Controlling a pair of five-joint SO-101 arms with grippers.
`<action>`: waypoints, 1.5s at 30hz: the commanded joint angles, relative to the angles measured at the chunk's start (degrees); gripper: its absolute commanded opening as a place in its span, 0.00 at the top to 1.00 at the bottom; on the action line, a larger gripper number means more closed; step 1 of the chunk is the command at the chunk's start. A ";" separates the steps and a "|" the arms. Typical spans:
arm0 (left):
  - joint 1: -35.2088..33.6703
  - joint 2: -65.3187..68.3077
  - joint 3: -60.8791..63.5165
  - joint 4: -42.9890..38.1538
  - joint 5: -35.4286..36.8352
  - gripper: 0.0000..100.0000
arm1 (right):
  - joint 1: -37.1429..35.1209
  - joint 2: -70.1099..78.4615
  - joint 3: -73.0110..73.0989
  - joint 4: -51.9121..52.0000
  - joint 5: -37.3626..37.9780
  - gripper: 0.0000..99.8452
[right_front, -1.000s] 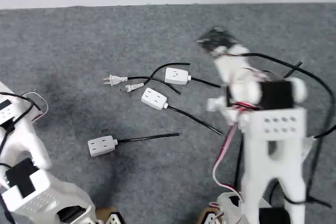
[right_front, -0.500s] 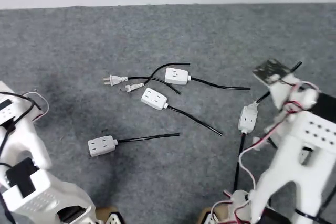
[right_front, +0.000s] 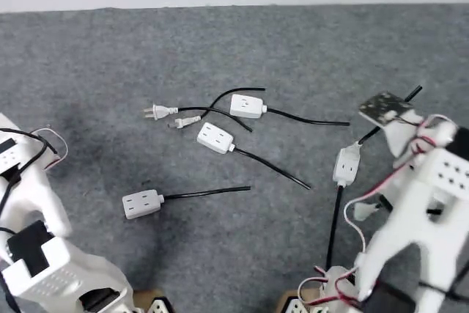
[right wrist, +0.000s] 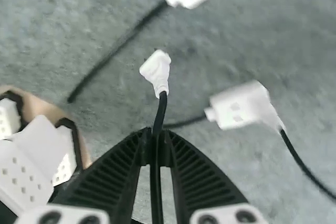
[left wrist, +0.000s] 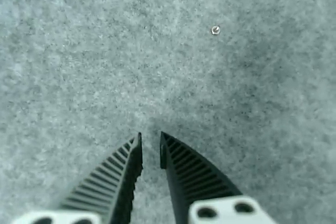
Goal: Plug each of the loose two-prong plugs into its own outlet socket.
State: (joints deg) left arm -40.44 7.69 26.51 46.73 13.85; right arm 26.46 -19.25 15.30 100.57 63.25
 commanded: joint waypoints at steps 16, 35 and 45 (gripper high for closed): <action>0.44 -0.09 -2.51 0.18 0.09 0.94 | -23.69 31.16 -20.75 -3.47 -17.93 0.99; 0.70 -0.09 -2.51 0.09 -2.02 0.94 | -16.75 43.65 -45.71 2.68 -20.75 0.94; 1.32 -0.09 -2.24 0.00 -2.11 0.94 | -13.14 13.14 -6.07 0.75 -8.35 0.87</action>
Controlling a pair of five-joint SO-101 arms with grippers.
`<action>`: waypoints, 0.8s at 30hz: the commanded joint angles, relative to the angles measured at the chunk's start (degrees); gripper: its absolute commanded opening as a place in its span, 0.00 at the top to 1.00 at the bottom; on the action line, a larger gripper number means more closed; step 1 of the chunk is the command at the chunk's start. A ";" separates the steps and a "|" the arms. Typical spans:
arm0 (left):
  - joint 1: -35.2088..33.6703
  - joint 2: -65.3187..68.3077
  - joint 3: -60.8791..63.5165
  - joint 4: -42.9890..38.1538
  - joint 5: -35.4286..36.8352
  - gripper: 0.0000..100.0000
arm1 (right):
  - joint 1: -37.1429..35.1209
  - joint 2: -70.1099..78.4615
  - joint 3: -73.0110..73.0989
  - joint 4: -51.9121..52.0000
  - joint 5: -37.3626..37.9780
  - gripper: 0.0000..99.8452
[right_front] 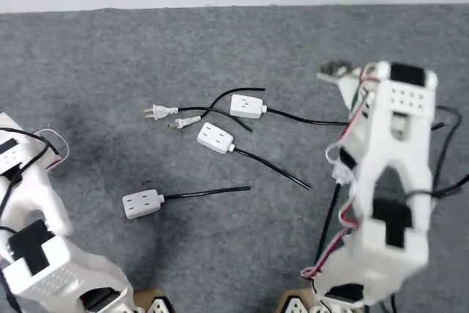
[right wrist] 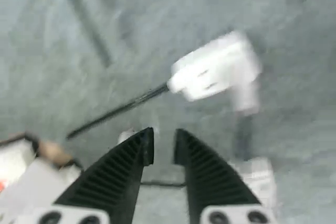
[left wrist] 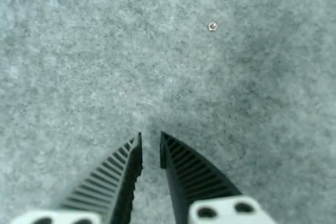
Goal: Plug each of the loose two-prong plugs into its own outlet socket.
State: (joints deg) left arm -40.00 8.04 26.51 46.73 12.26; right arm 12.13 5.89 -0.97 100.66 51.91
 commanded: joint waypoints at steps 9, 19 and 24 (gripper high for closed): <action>0.88 -0.44 -2.07 0.00 -0.53 0.94 | 7.25 -31.52 42.46 -10.42 11.87 0.86; 0.88 -0.44 -1.98 0.00 -0.53 0.94 | 16.13 -30.81 52.92 -21.67 17.49 0.80; 0.88 -0.44 -1.98 0.00 -0.53 0.94 | 13.49 -26.86 55.65 -24.66 17.23 0.75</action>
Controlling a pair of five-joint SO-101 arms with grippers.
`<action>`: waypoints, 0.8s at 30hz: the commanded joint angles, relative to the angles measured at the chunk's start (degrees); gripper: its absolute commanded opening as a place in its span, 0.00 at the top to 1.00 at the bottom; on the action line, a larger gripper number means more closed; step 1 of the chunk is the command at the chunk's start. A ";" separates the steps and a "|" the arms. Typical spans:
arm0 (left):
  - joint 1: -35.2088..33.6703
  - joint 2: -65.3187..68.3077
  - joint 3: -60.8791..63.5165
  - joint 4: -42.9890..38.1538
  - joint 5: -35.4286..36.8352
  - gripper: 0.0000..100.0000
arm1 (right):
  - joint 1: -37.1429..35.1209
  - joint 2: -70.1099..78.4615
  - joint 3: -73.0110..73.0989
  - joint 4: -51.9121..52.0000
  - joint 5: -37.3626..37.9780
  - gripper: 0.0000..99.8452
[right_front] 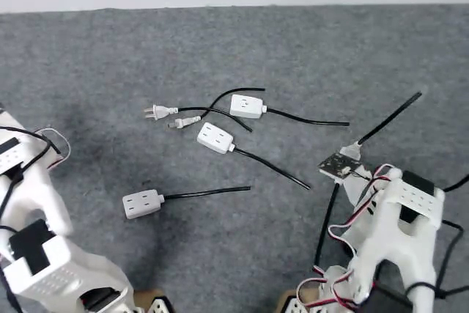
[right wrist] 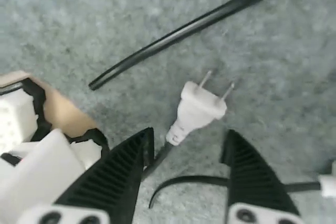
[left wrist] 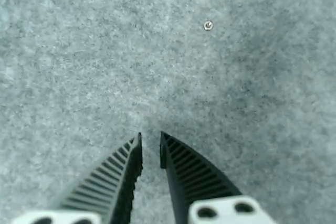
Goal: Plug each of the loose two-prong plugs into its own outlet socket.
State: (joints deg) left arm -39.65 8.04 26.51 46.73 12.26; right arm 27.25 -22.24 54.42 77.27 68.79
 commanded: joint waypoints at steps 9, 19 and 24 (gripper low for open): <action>0.53 -0.44 -1.98 0.00 -0.62 0.94 | -4.35 9.71 0.62 -11.82 -4.57 0.93; 0.62 -0.44 -1.98 0.00 -0.62 0.94 | 1.80 6.46 -14.33 -0.40 1.32 0.99; 0.62 -0.44 -1.98 0.00 -0.62 0.94 | 0.31 3.38 -20.13 1.89 26.64 0.99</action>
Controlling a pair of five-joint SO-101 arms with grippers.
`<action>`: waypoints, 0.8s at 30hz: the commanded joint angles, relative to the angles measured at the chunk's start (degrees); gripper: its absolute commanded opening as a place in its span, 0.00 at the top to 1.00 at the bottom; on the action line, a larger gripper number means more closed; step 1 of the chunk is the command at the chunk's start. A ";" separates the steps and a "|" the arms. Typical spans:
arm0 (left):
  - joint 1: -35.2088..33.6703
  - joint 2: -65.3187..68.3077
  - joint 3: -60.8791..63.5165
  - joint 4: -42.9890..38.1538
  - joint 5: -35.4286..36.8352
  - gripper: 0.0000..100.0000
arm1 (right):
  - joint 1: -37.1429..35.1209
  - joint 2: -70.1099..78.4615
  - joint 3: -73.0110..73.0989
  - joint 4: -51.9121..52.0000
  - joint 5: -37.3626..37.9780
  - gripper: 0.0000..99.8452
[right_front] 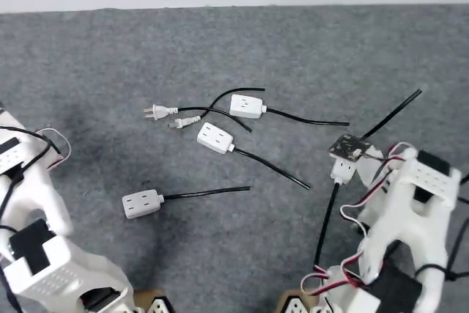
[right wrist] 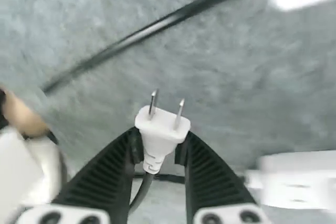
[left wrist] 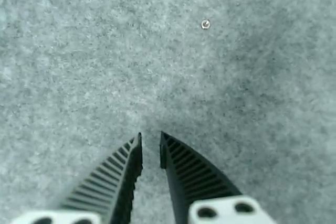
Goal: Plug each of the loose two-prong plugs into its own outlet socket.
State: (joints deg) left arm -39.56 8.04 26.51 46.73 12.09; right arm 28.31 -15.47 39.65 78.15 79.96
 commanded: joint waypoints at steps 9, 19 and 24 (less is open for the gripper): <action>0.53 -0.44 -1.98 0.00 -0.44 0.94 | -7.25 -3.56 -5.45 9.63 58.81 0.99; 0.53 -0.44 -1.98 0.00 -0.44 0.94 | -13.14 -3.91 2.11 -5.05 40.70 0.70; 0.53 -0.44 -1.98 0.00 -0.44 0.94 | -11.47 -5.85 1.23 -4.97 32.53 0.70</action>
State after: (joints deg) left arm -39.56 8.04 26.51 46.73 12.09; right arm 15.91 -17.67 42.11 73.93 118.99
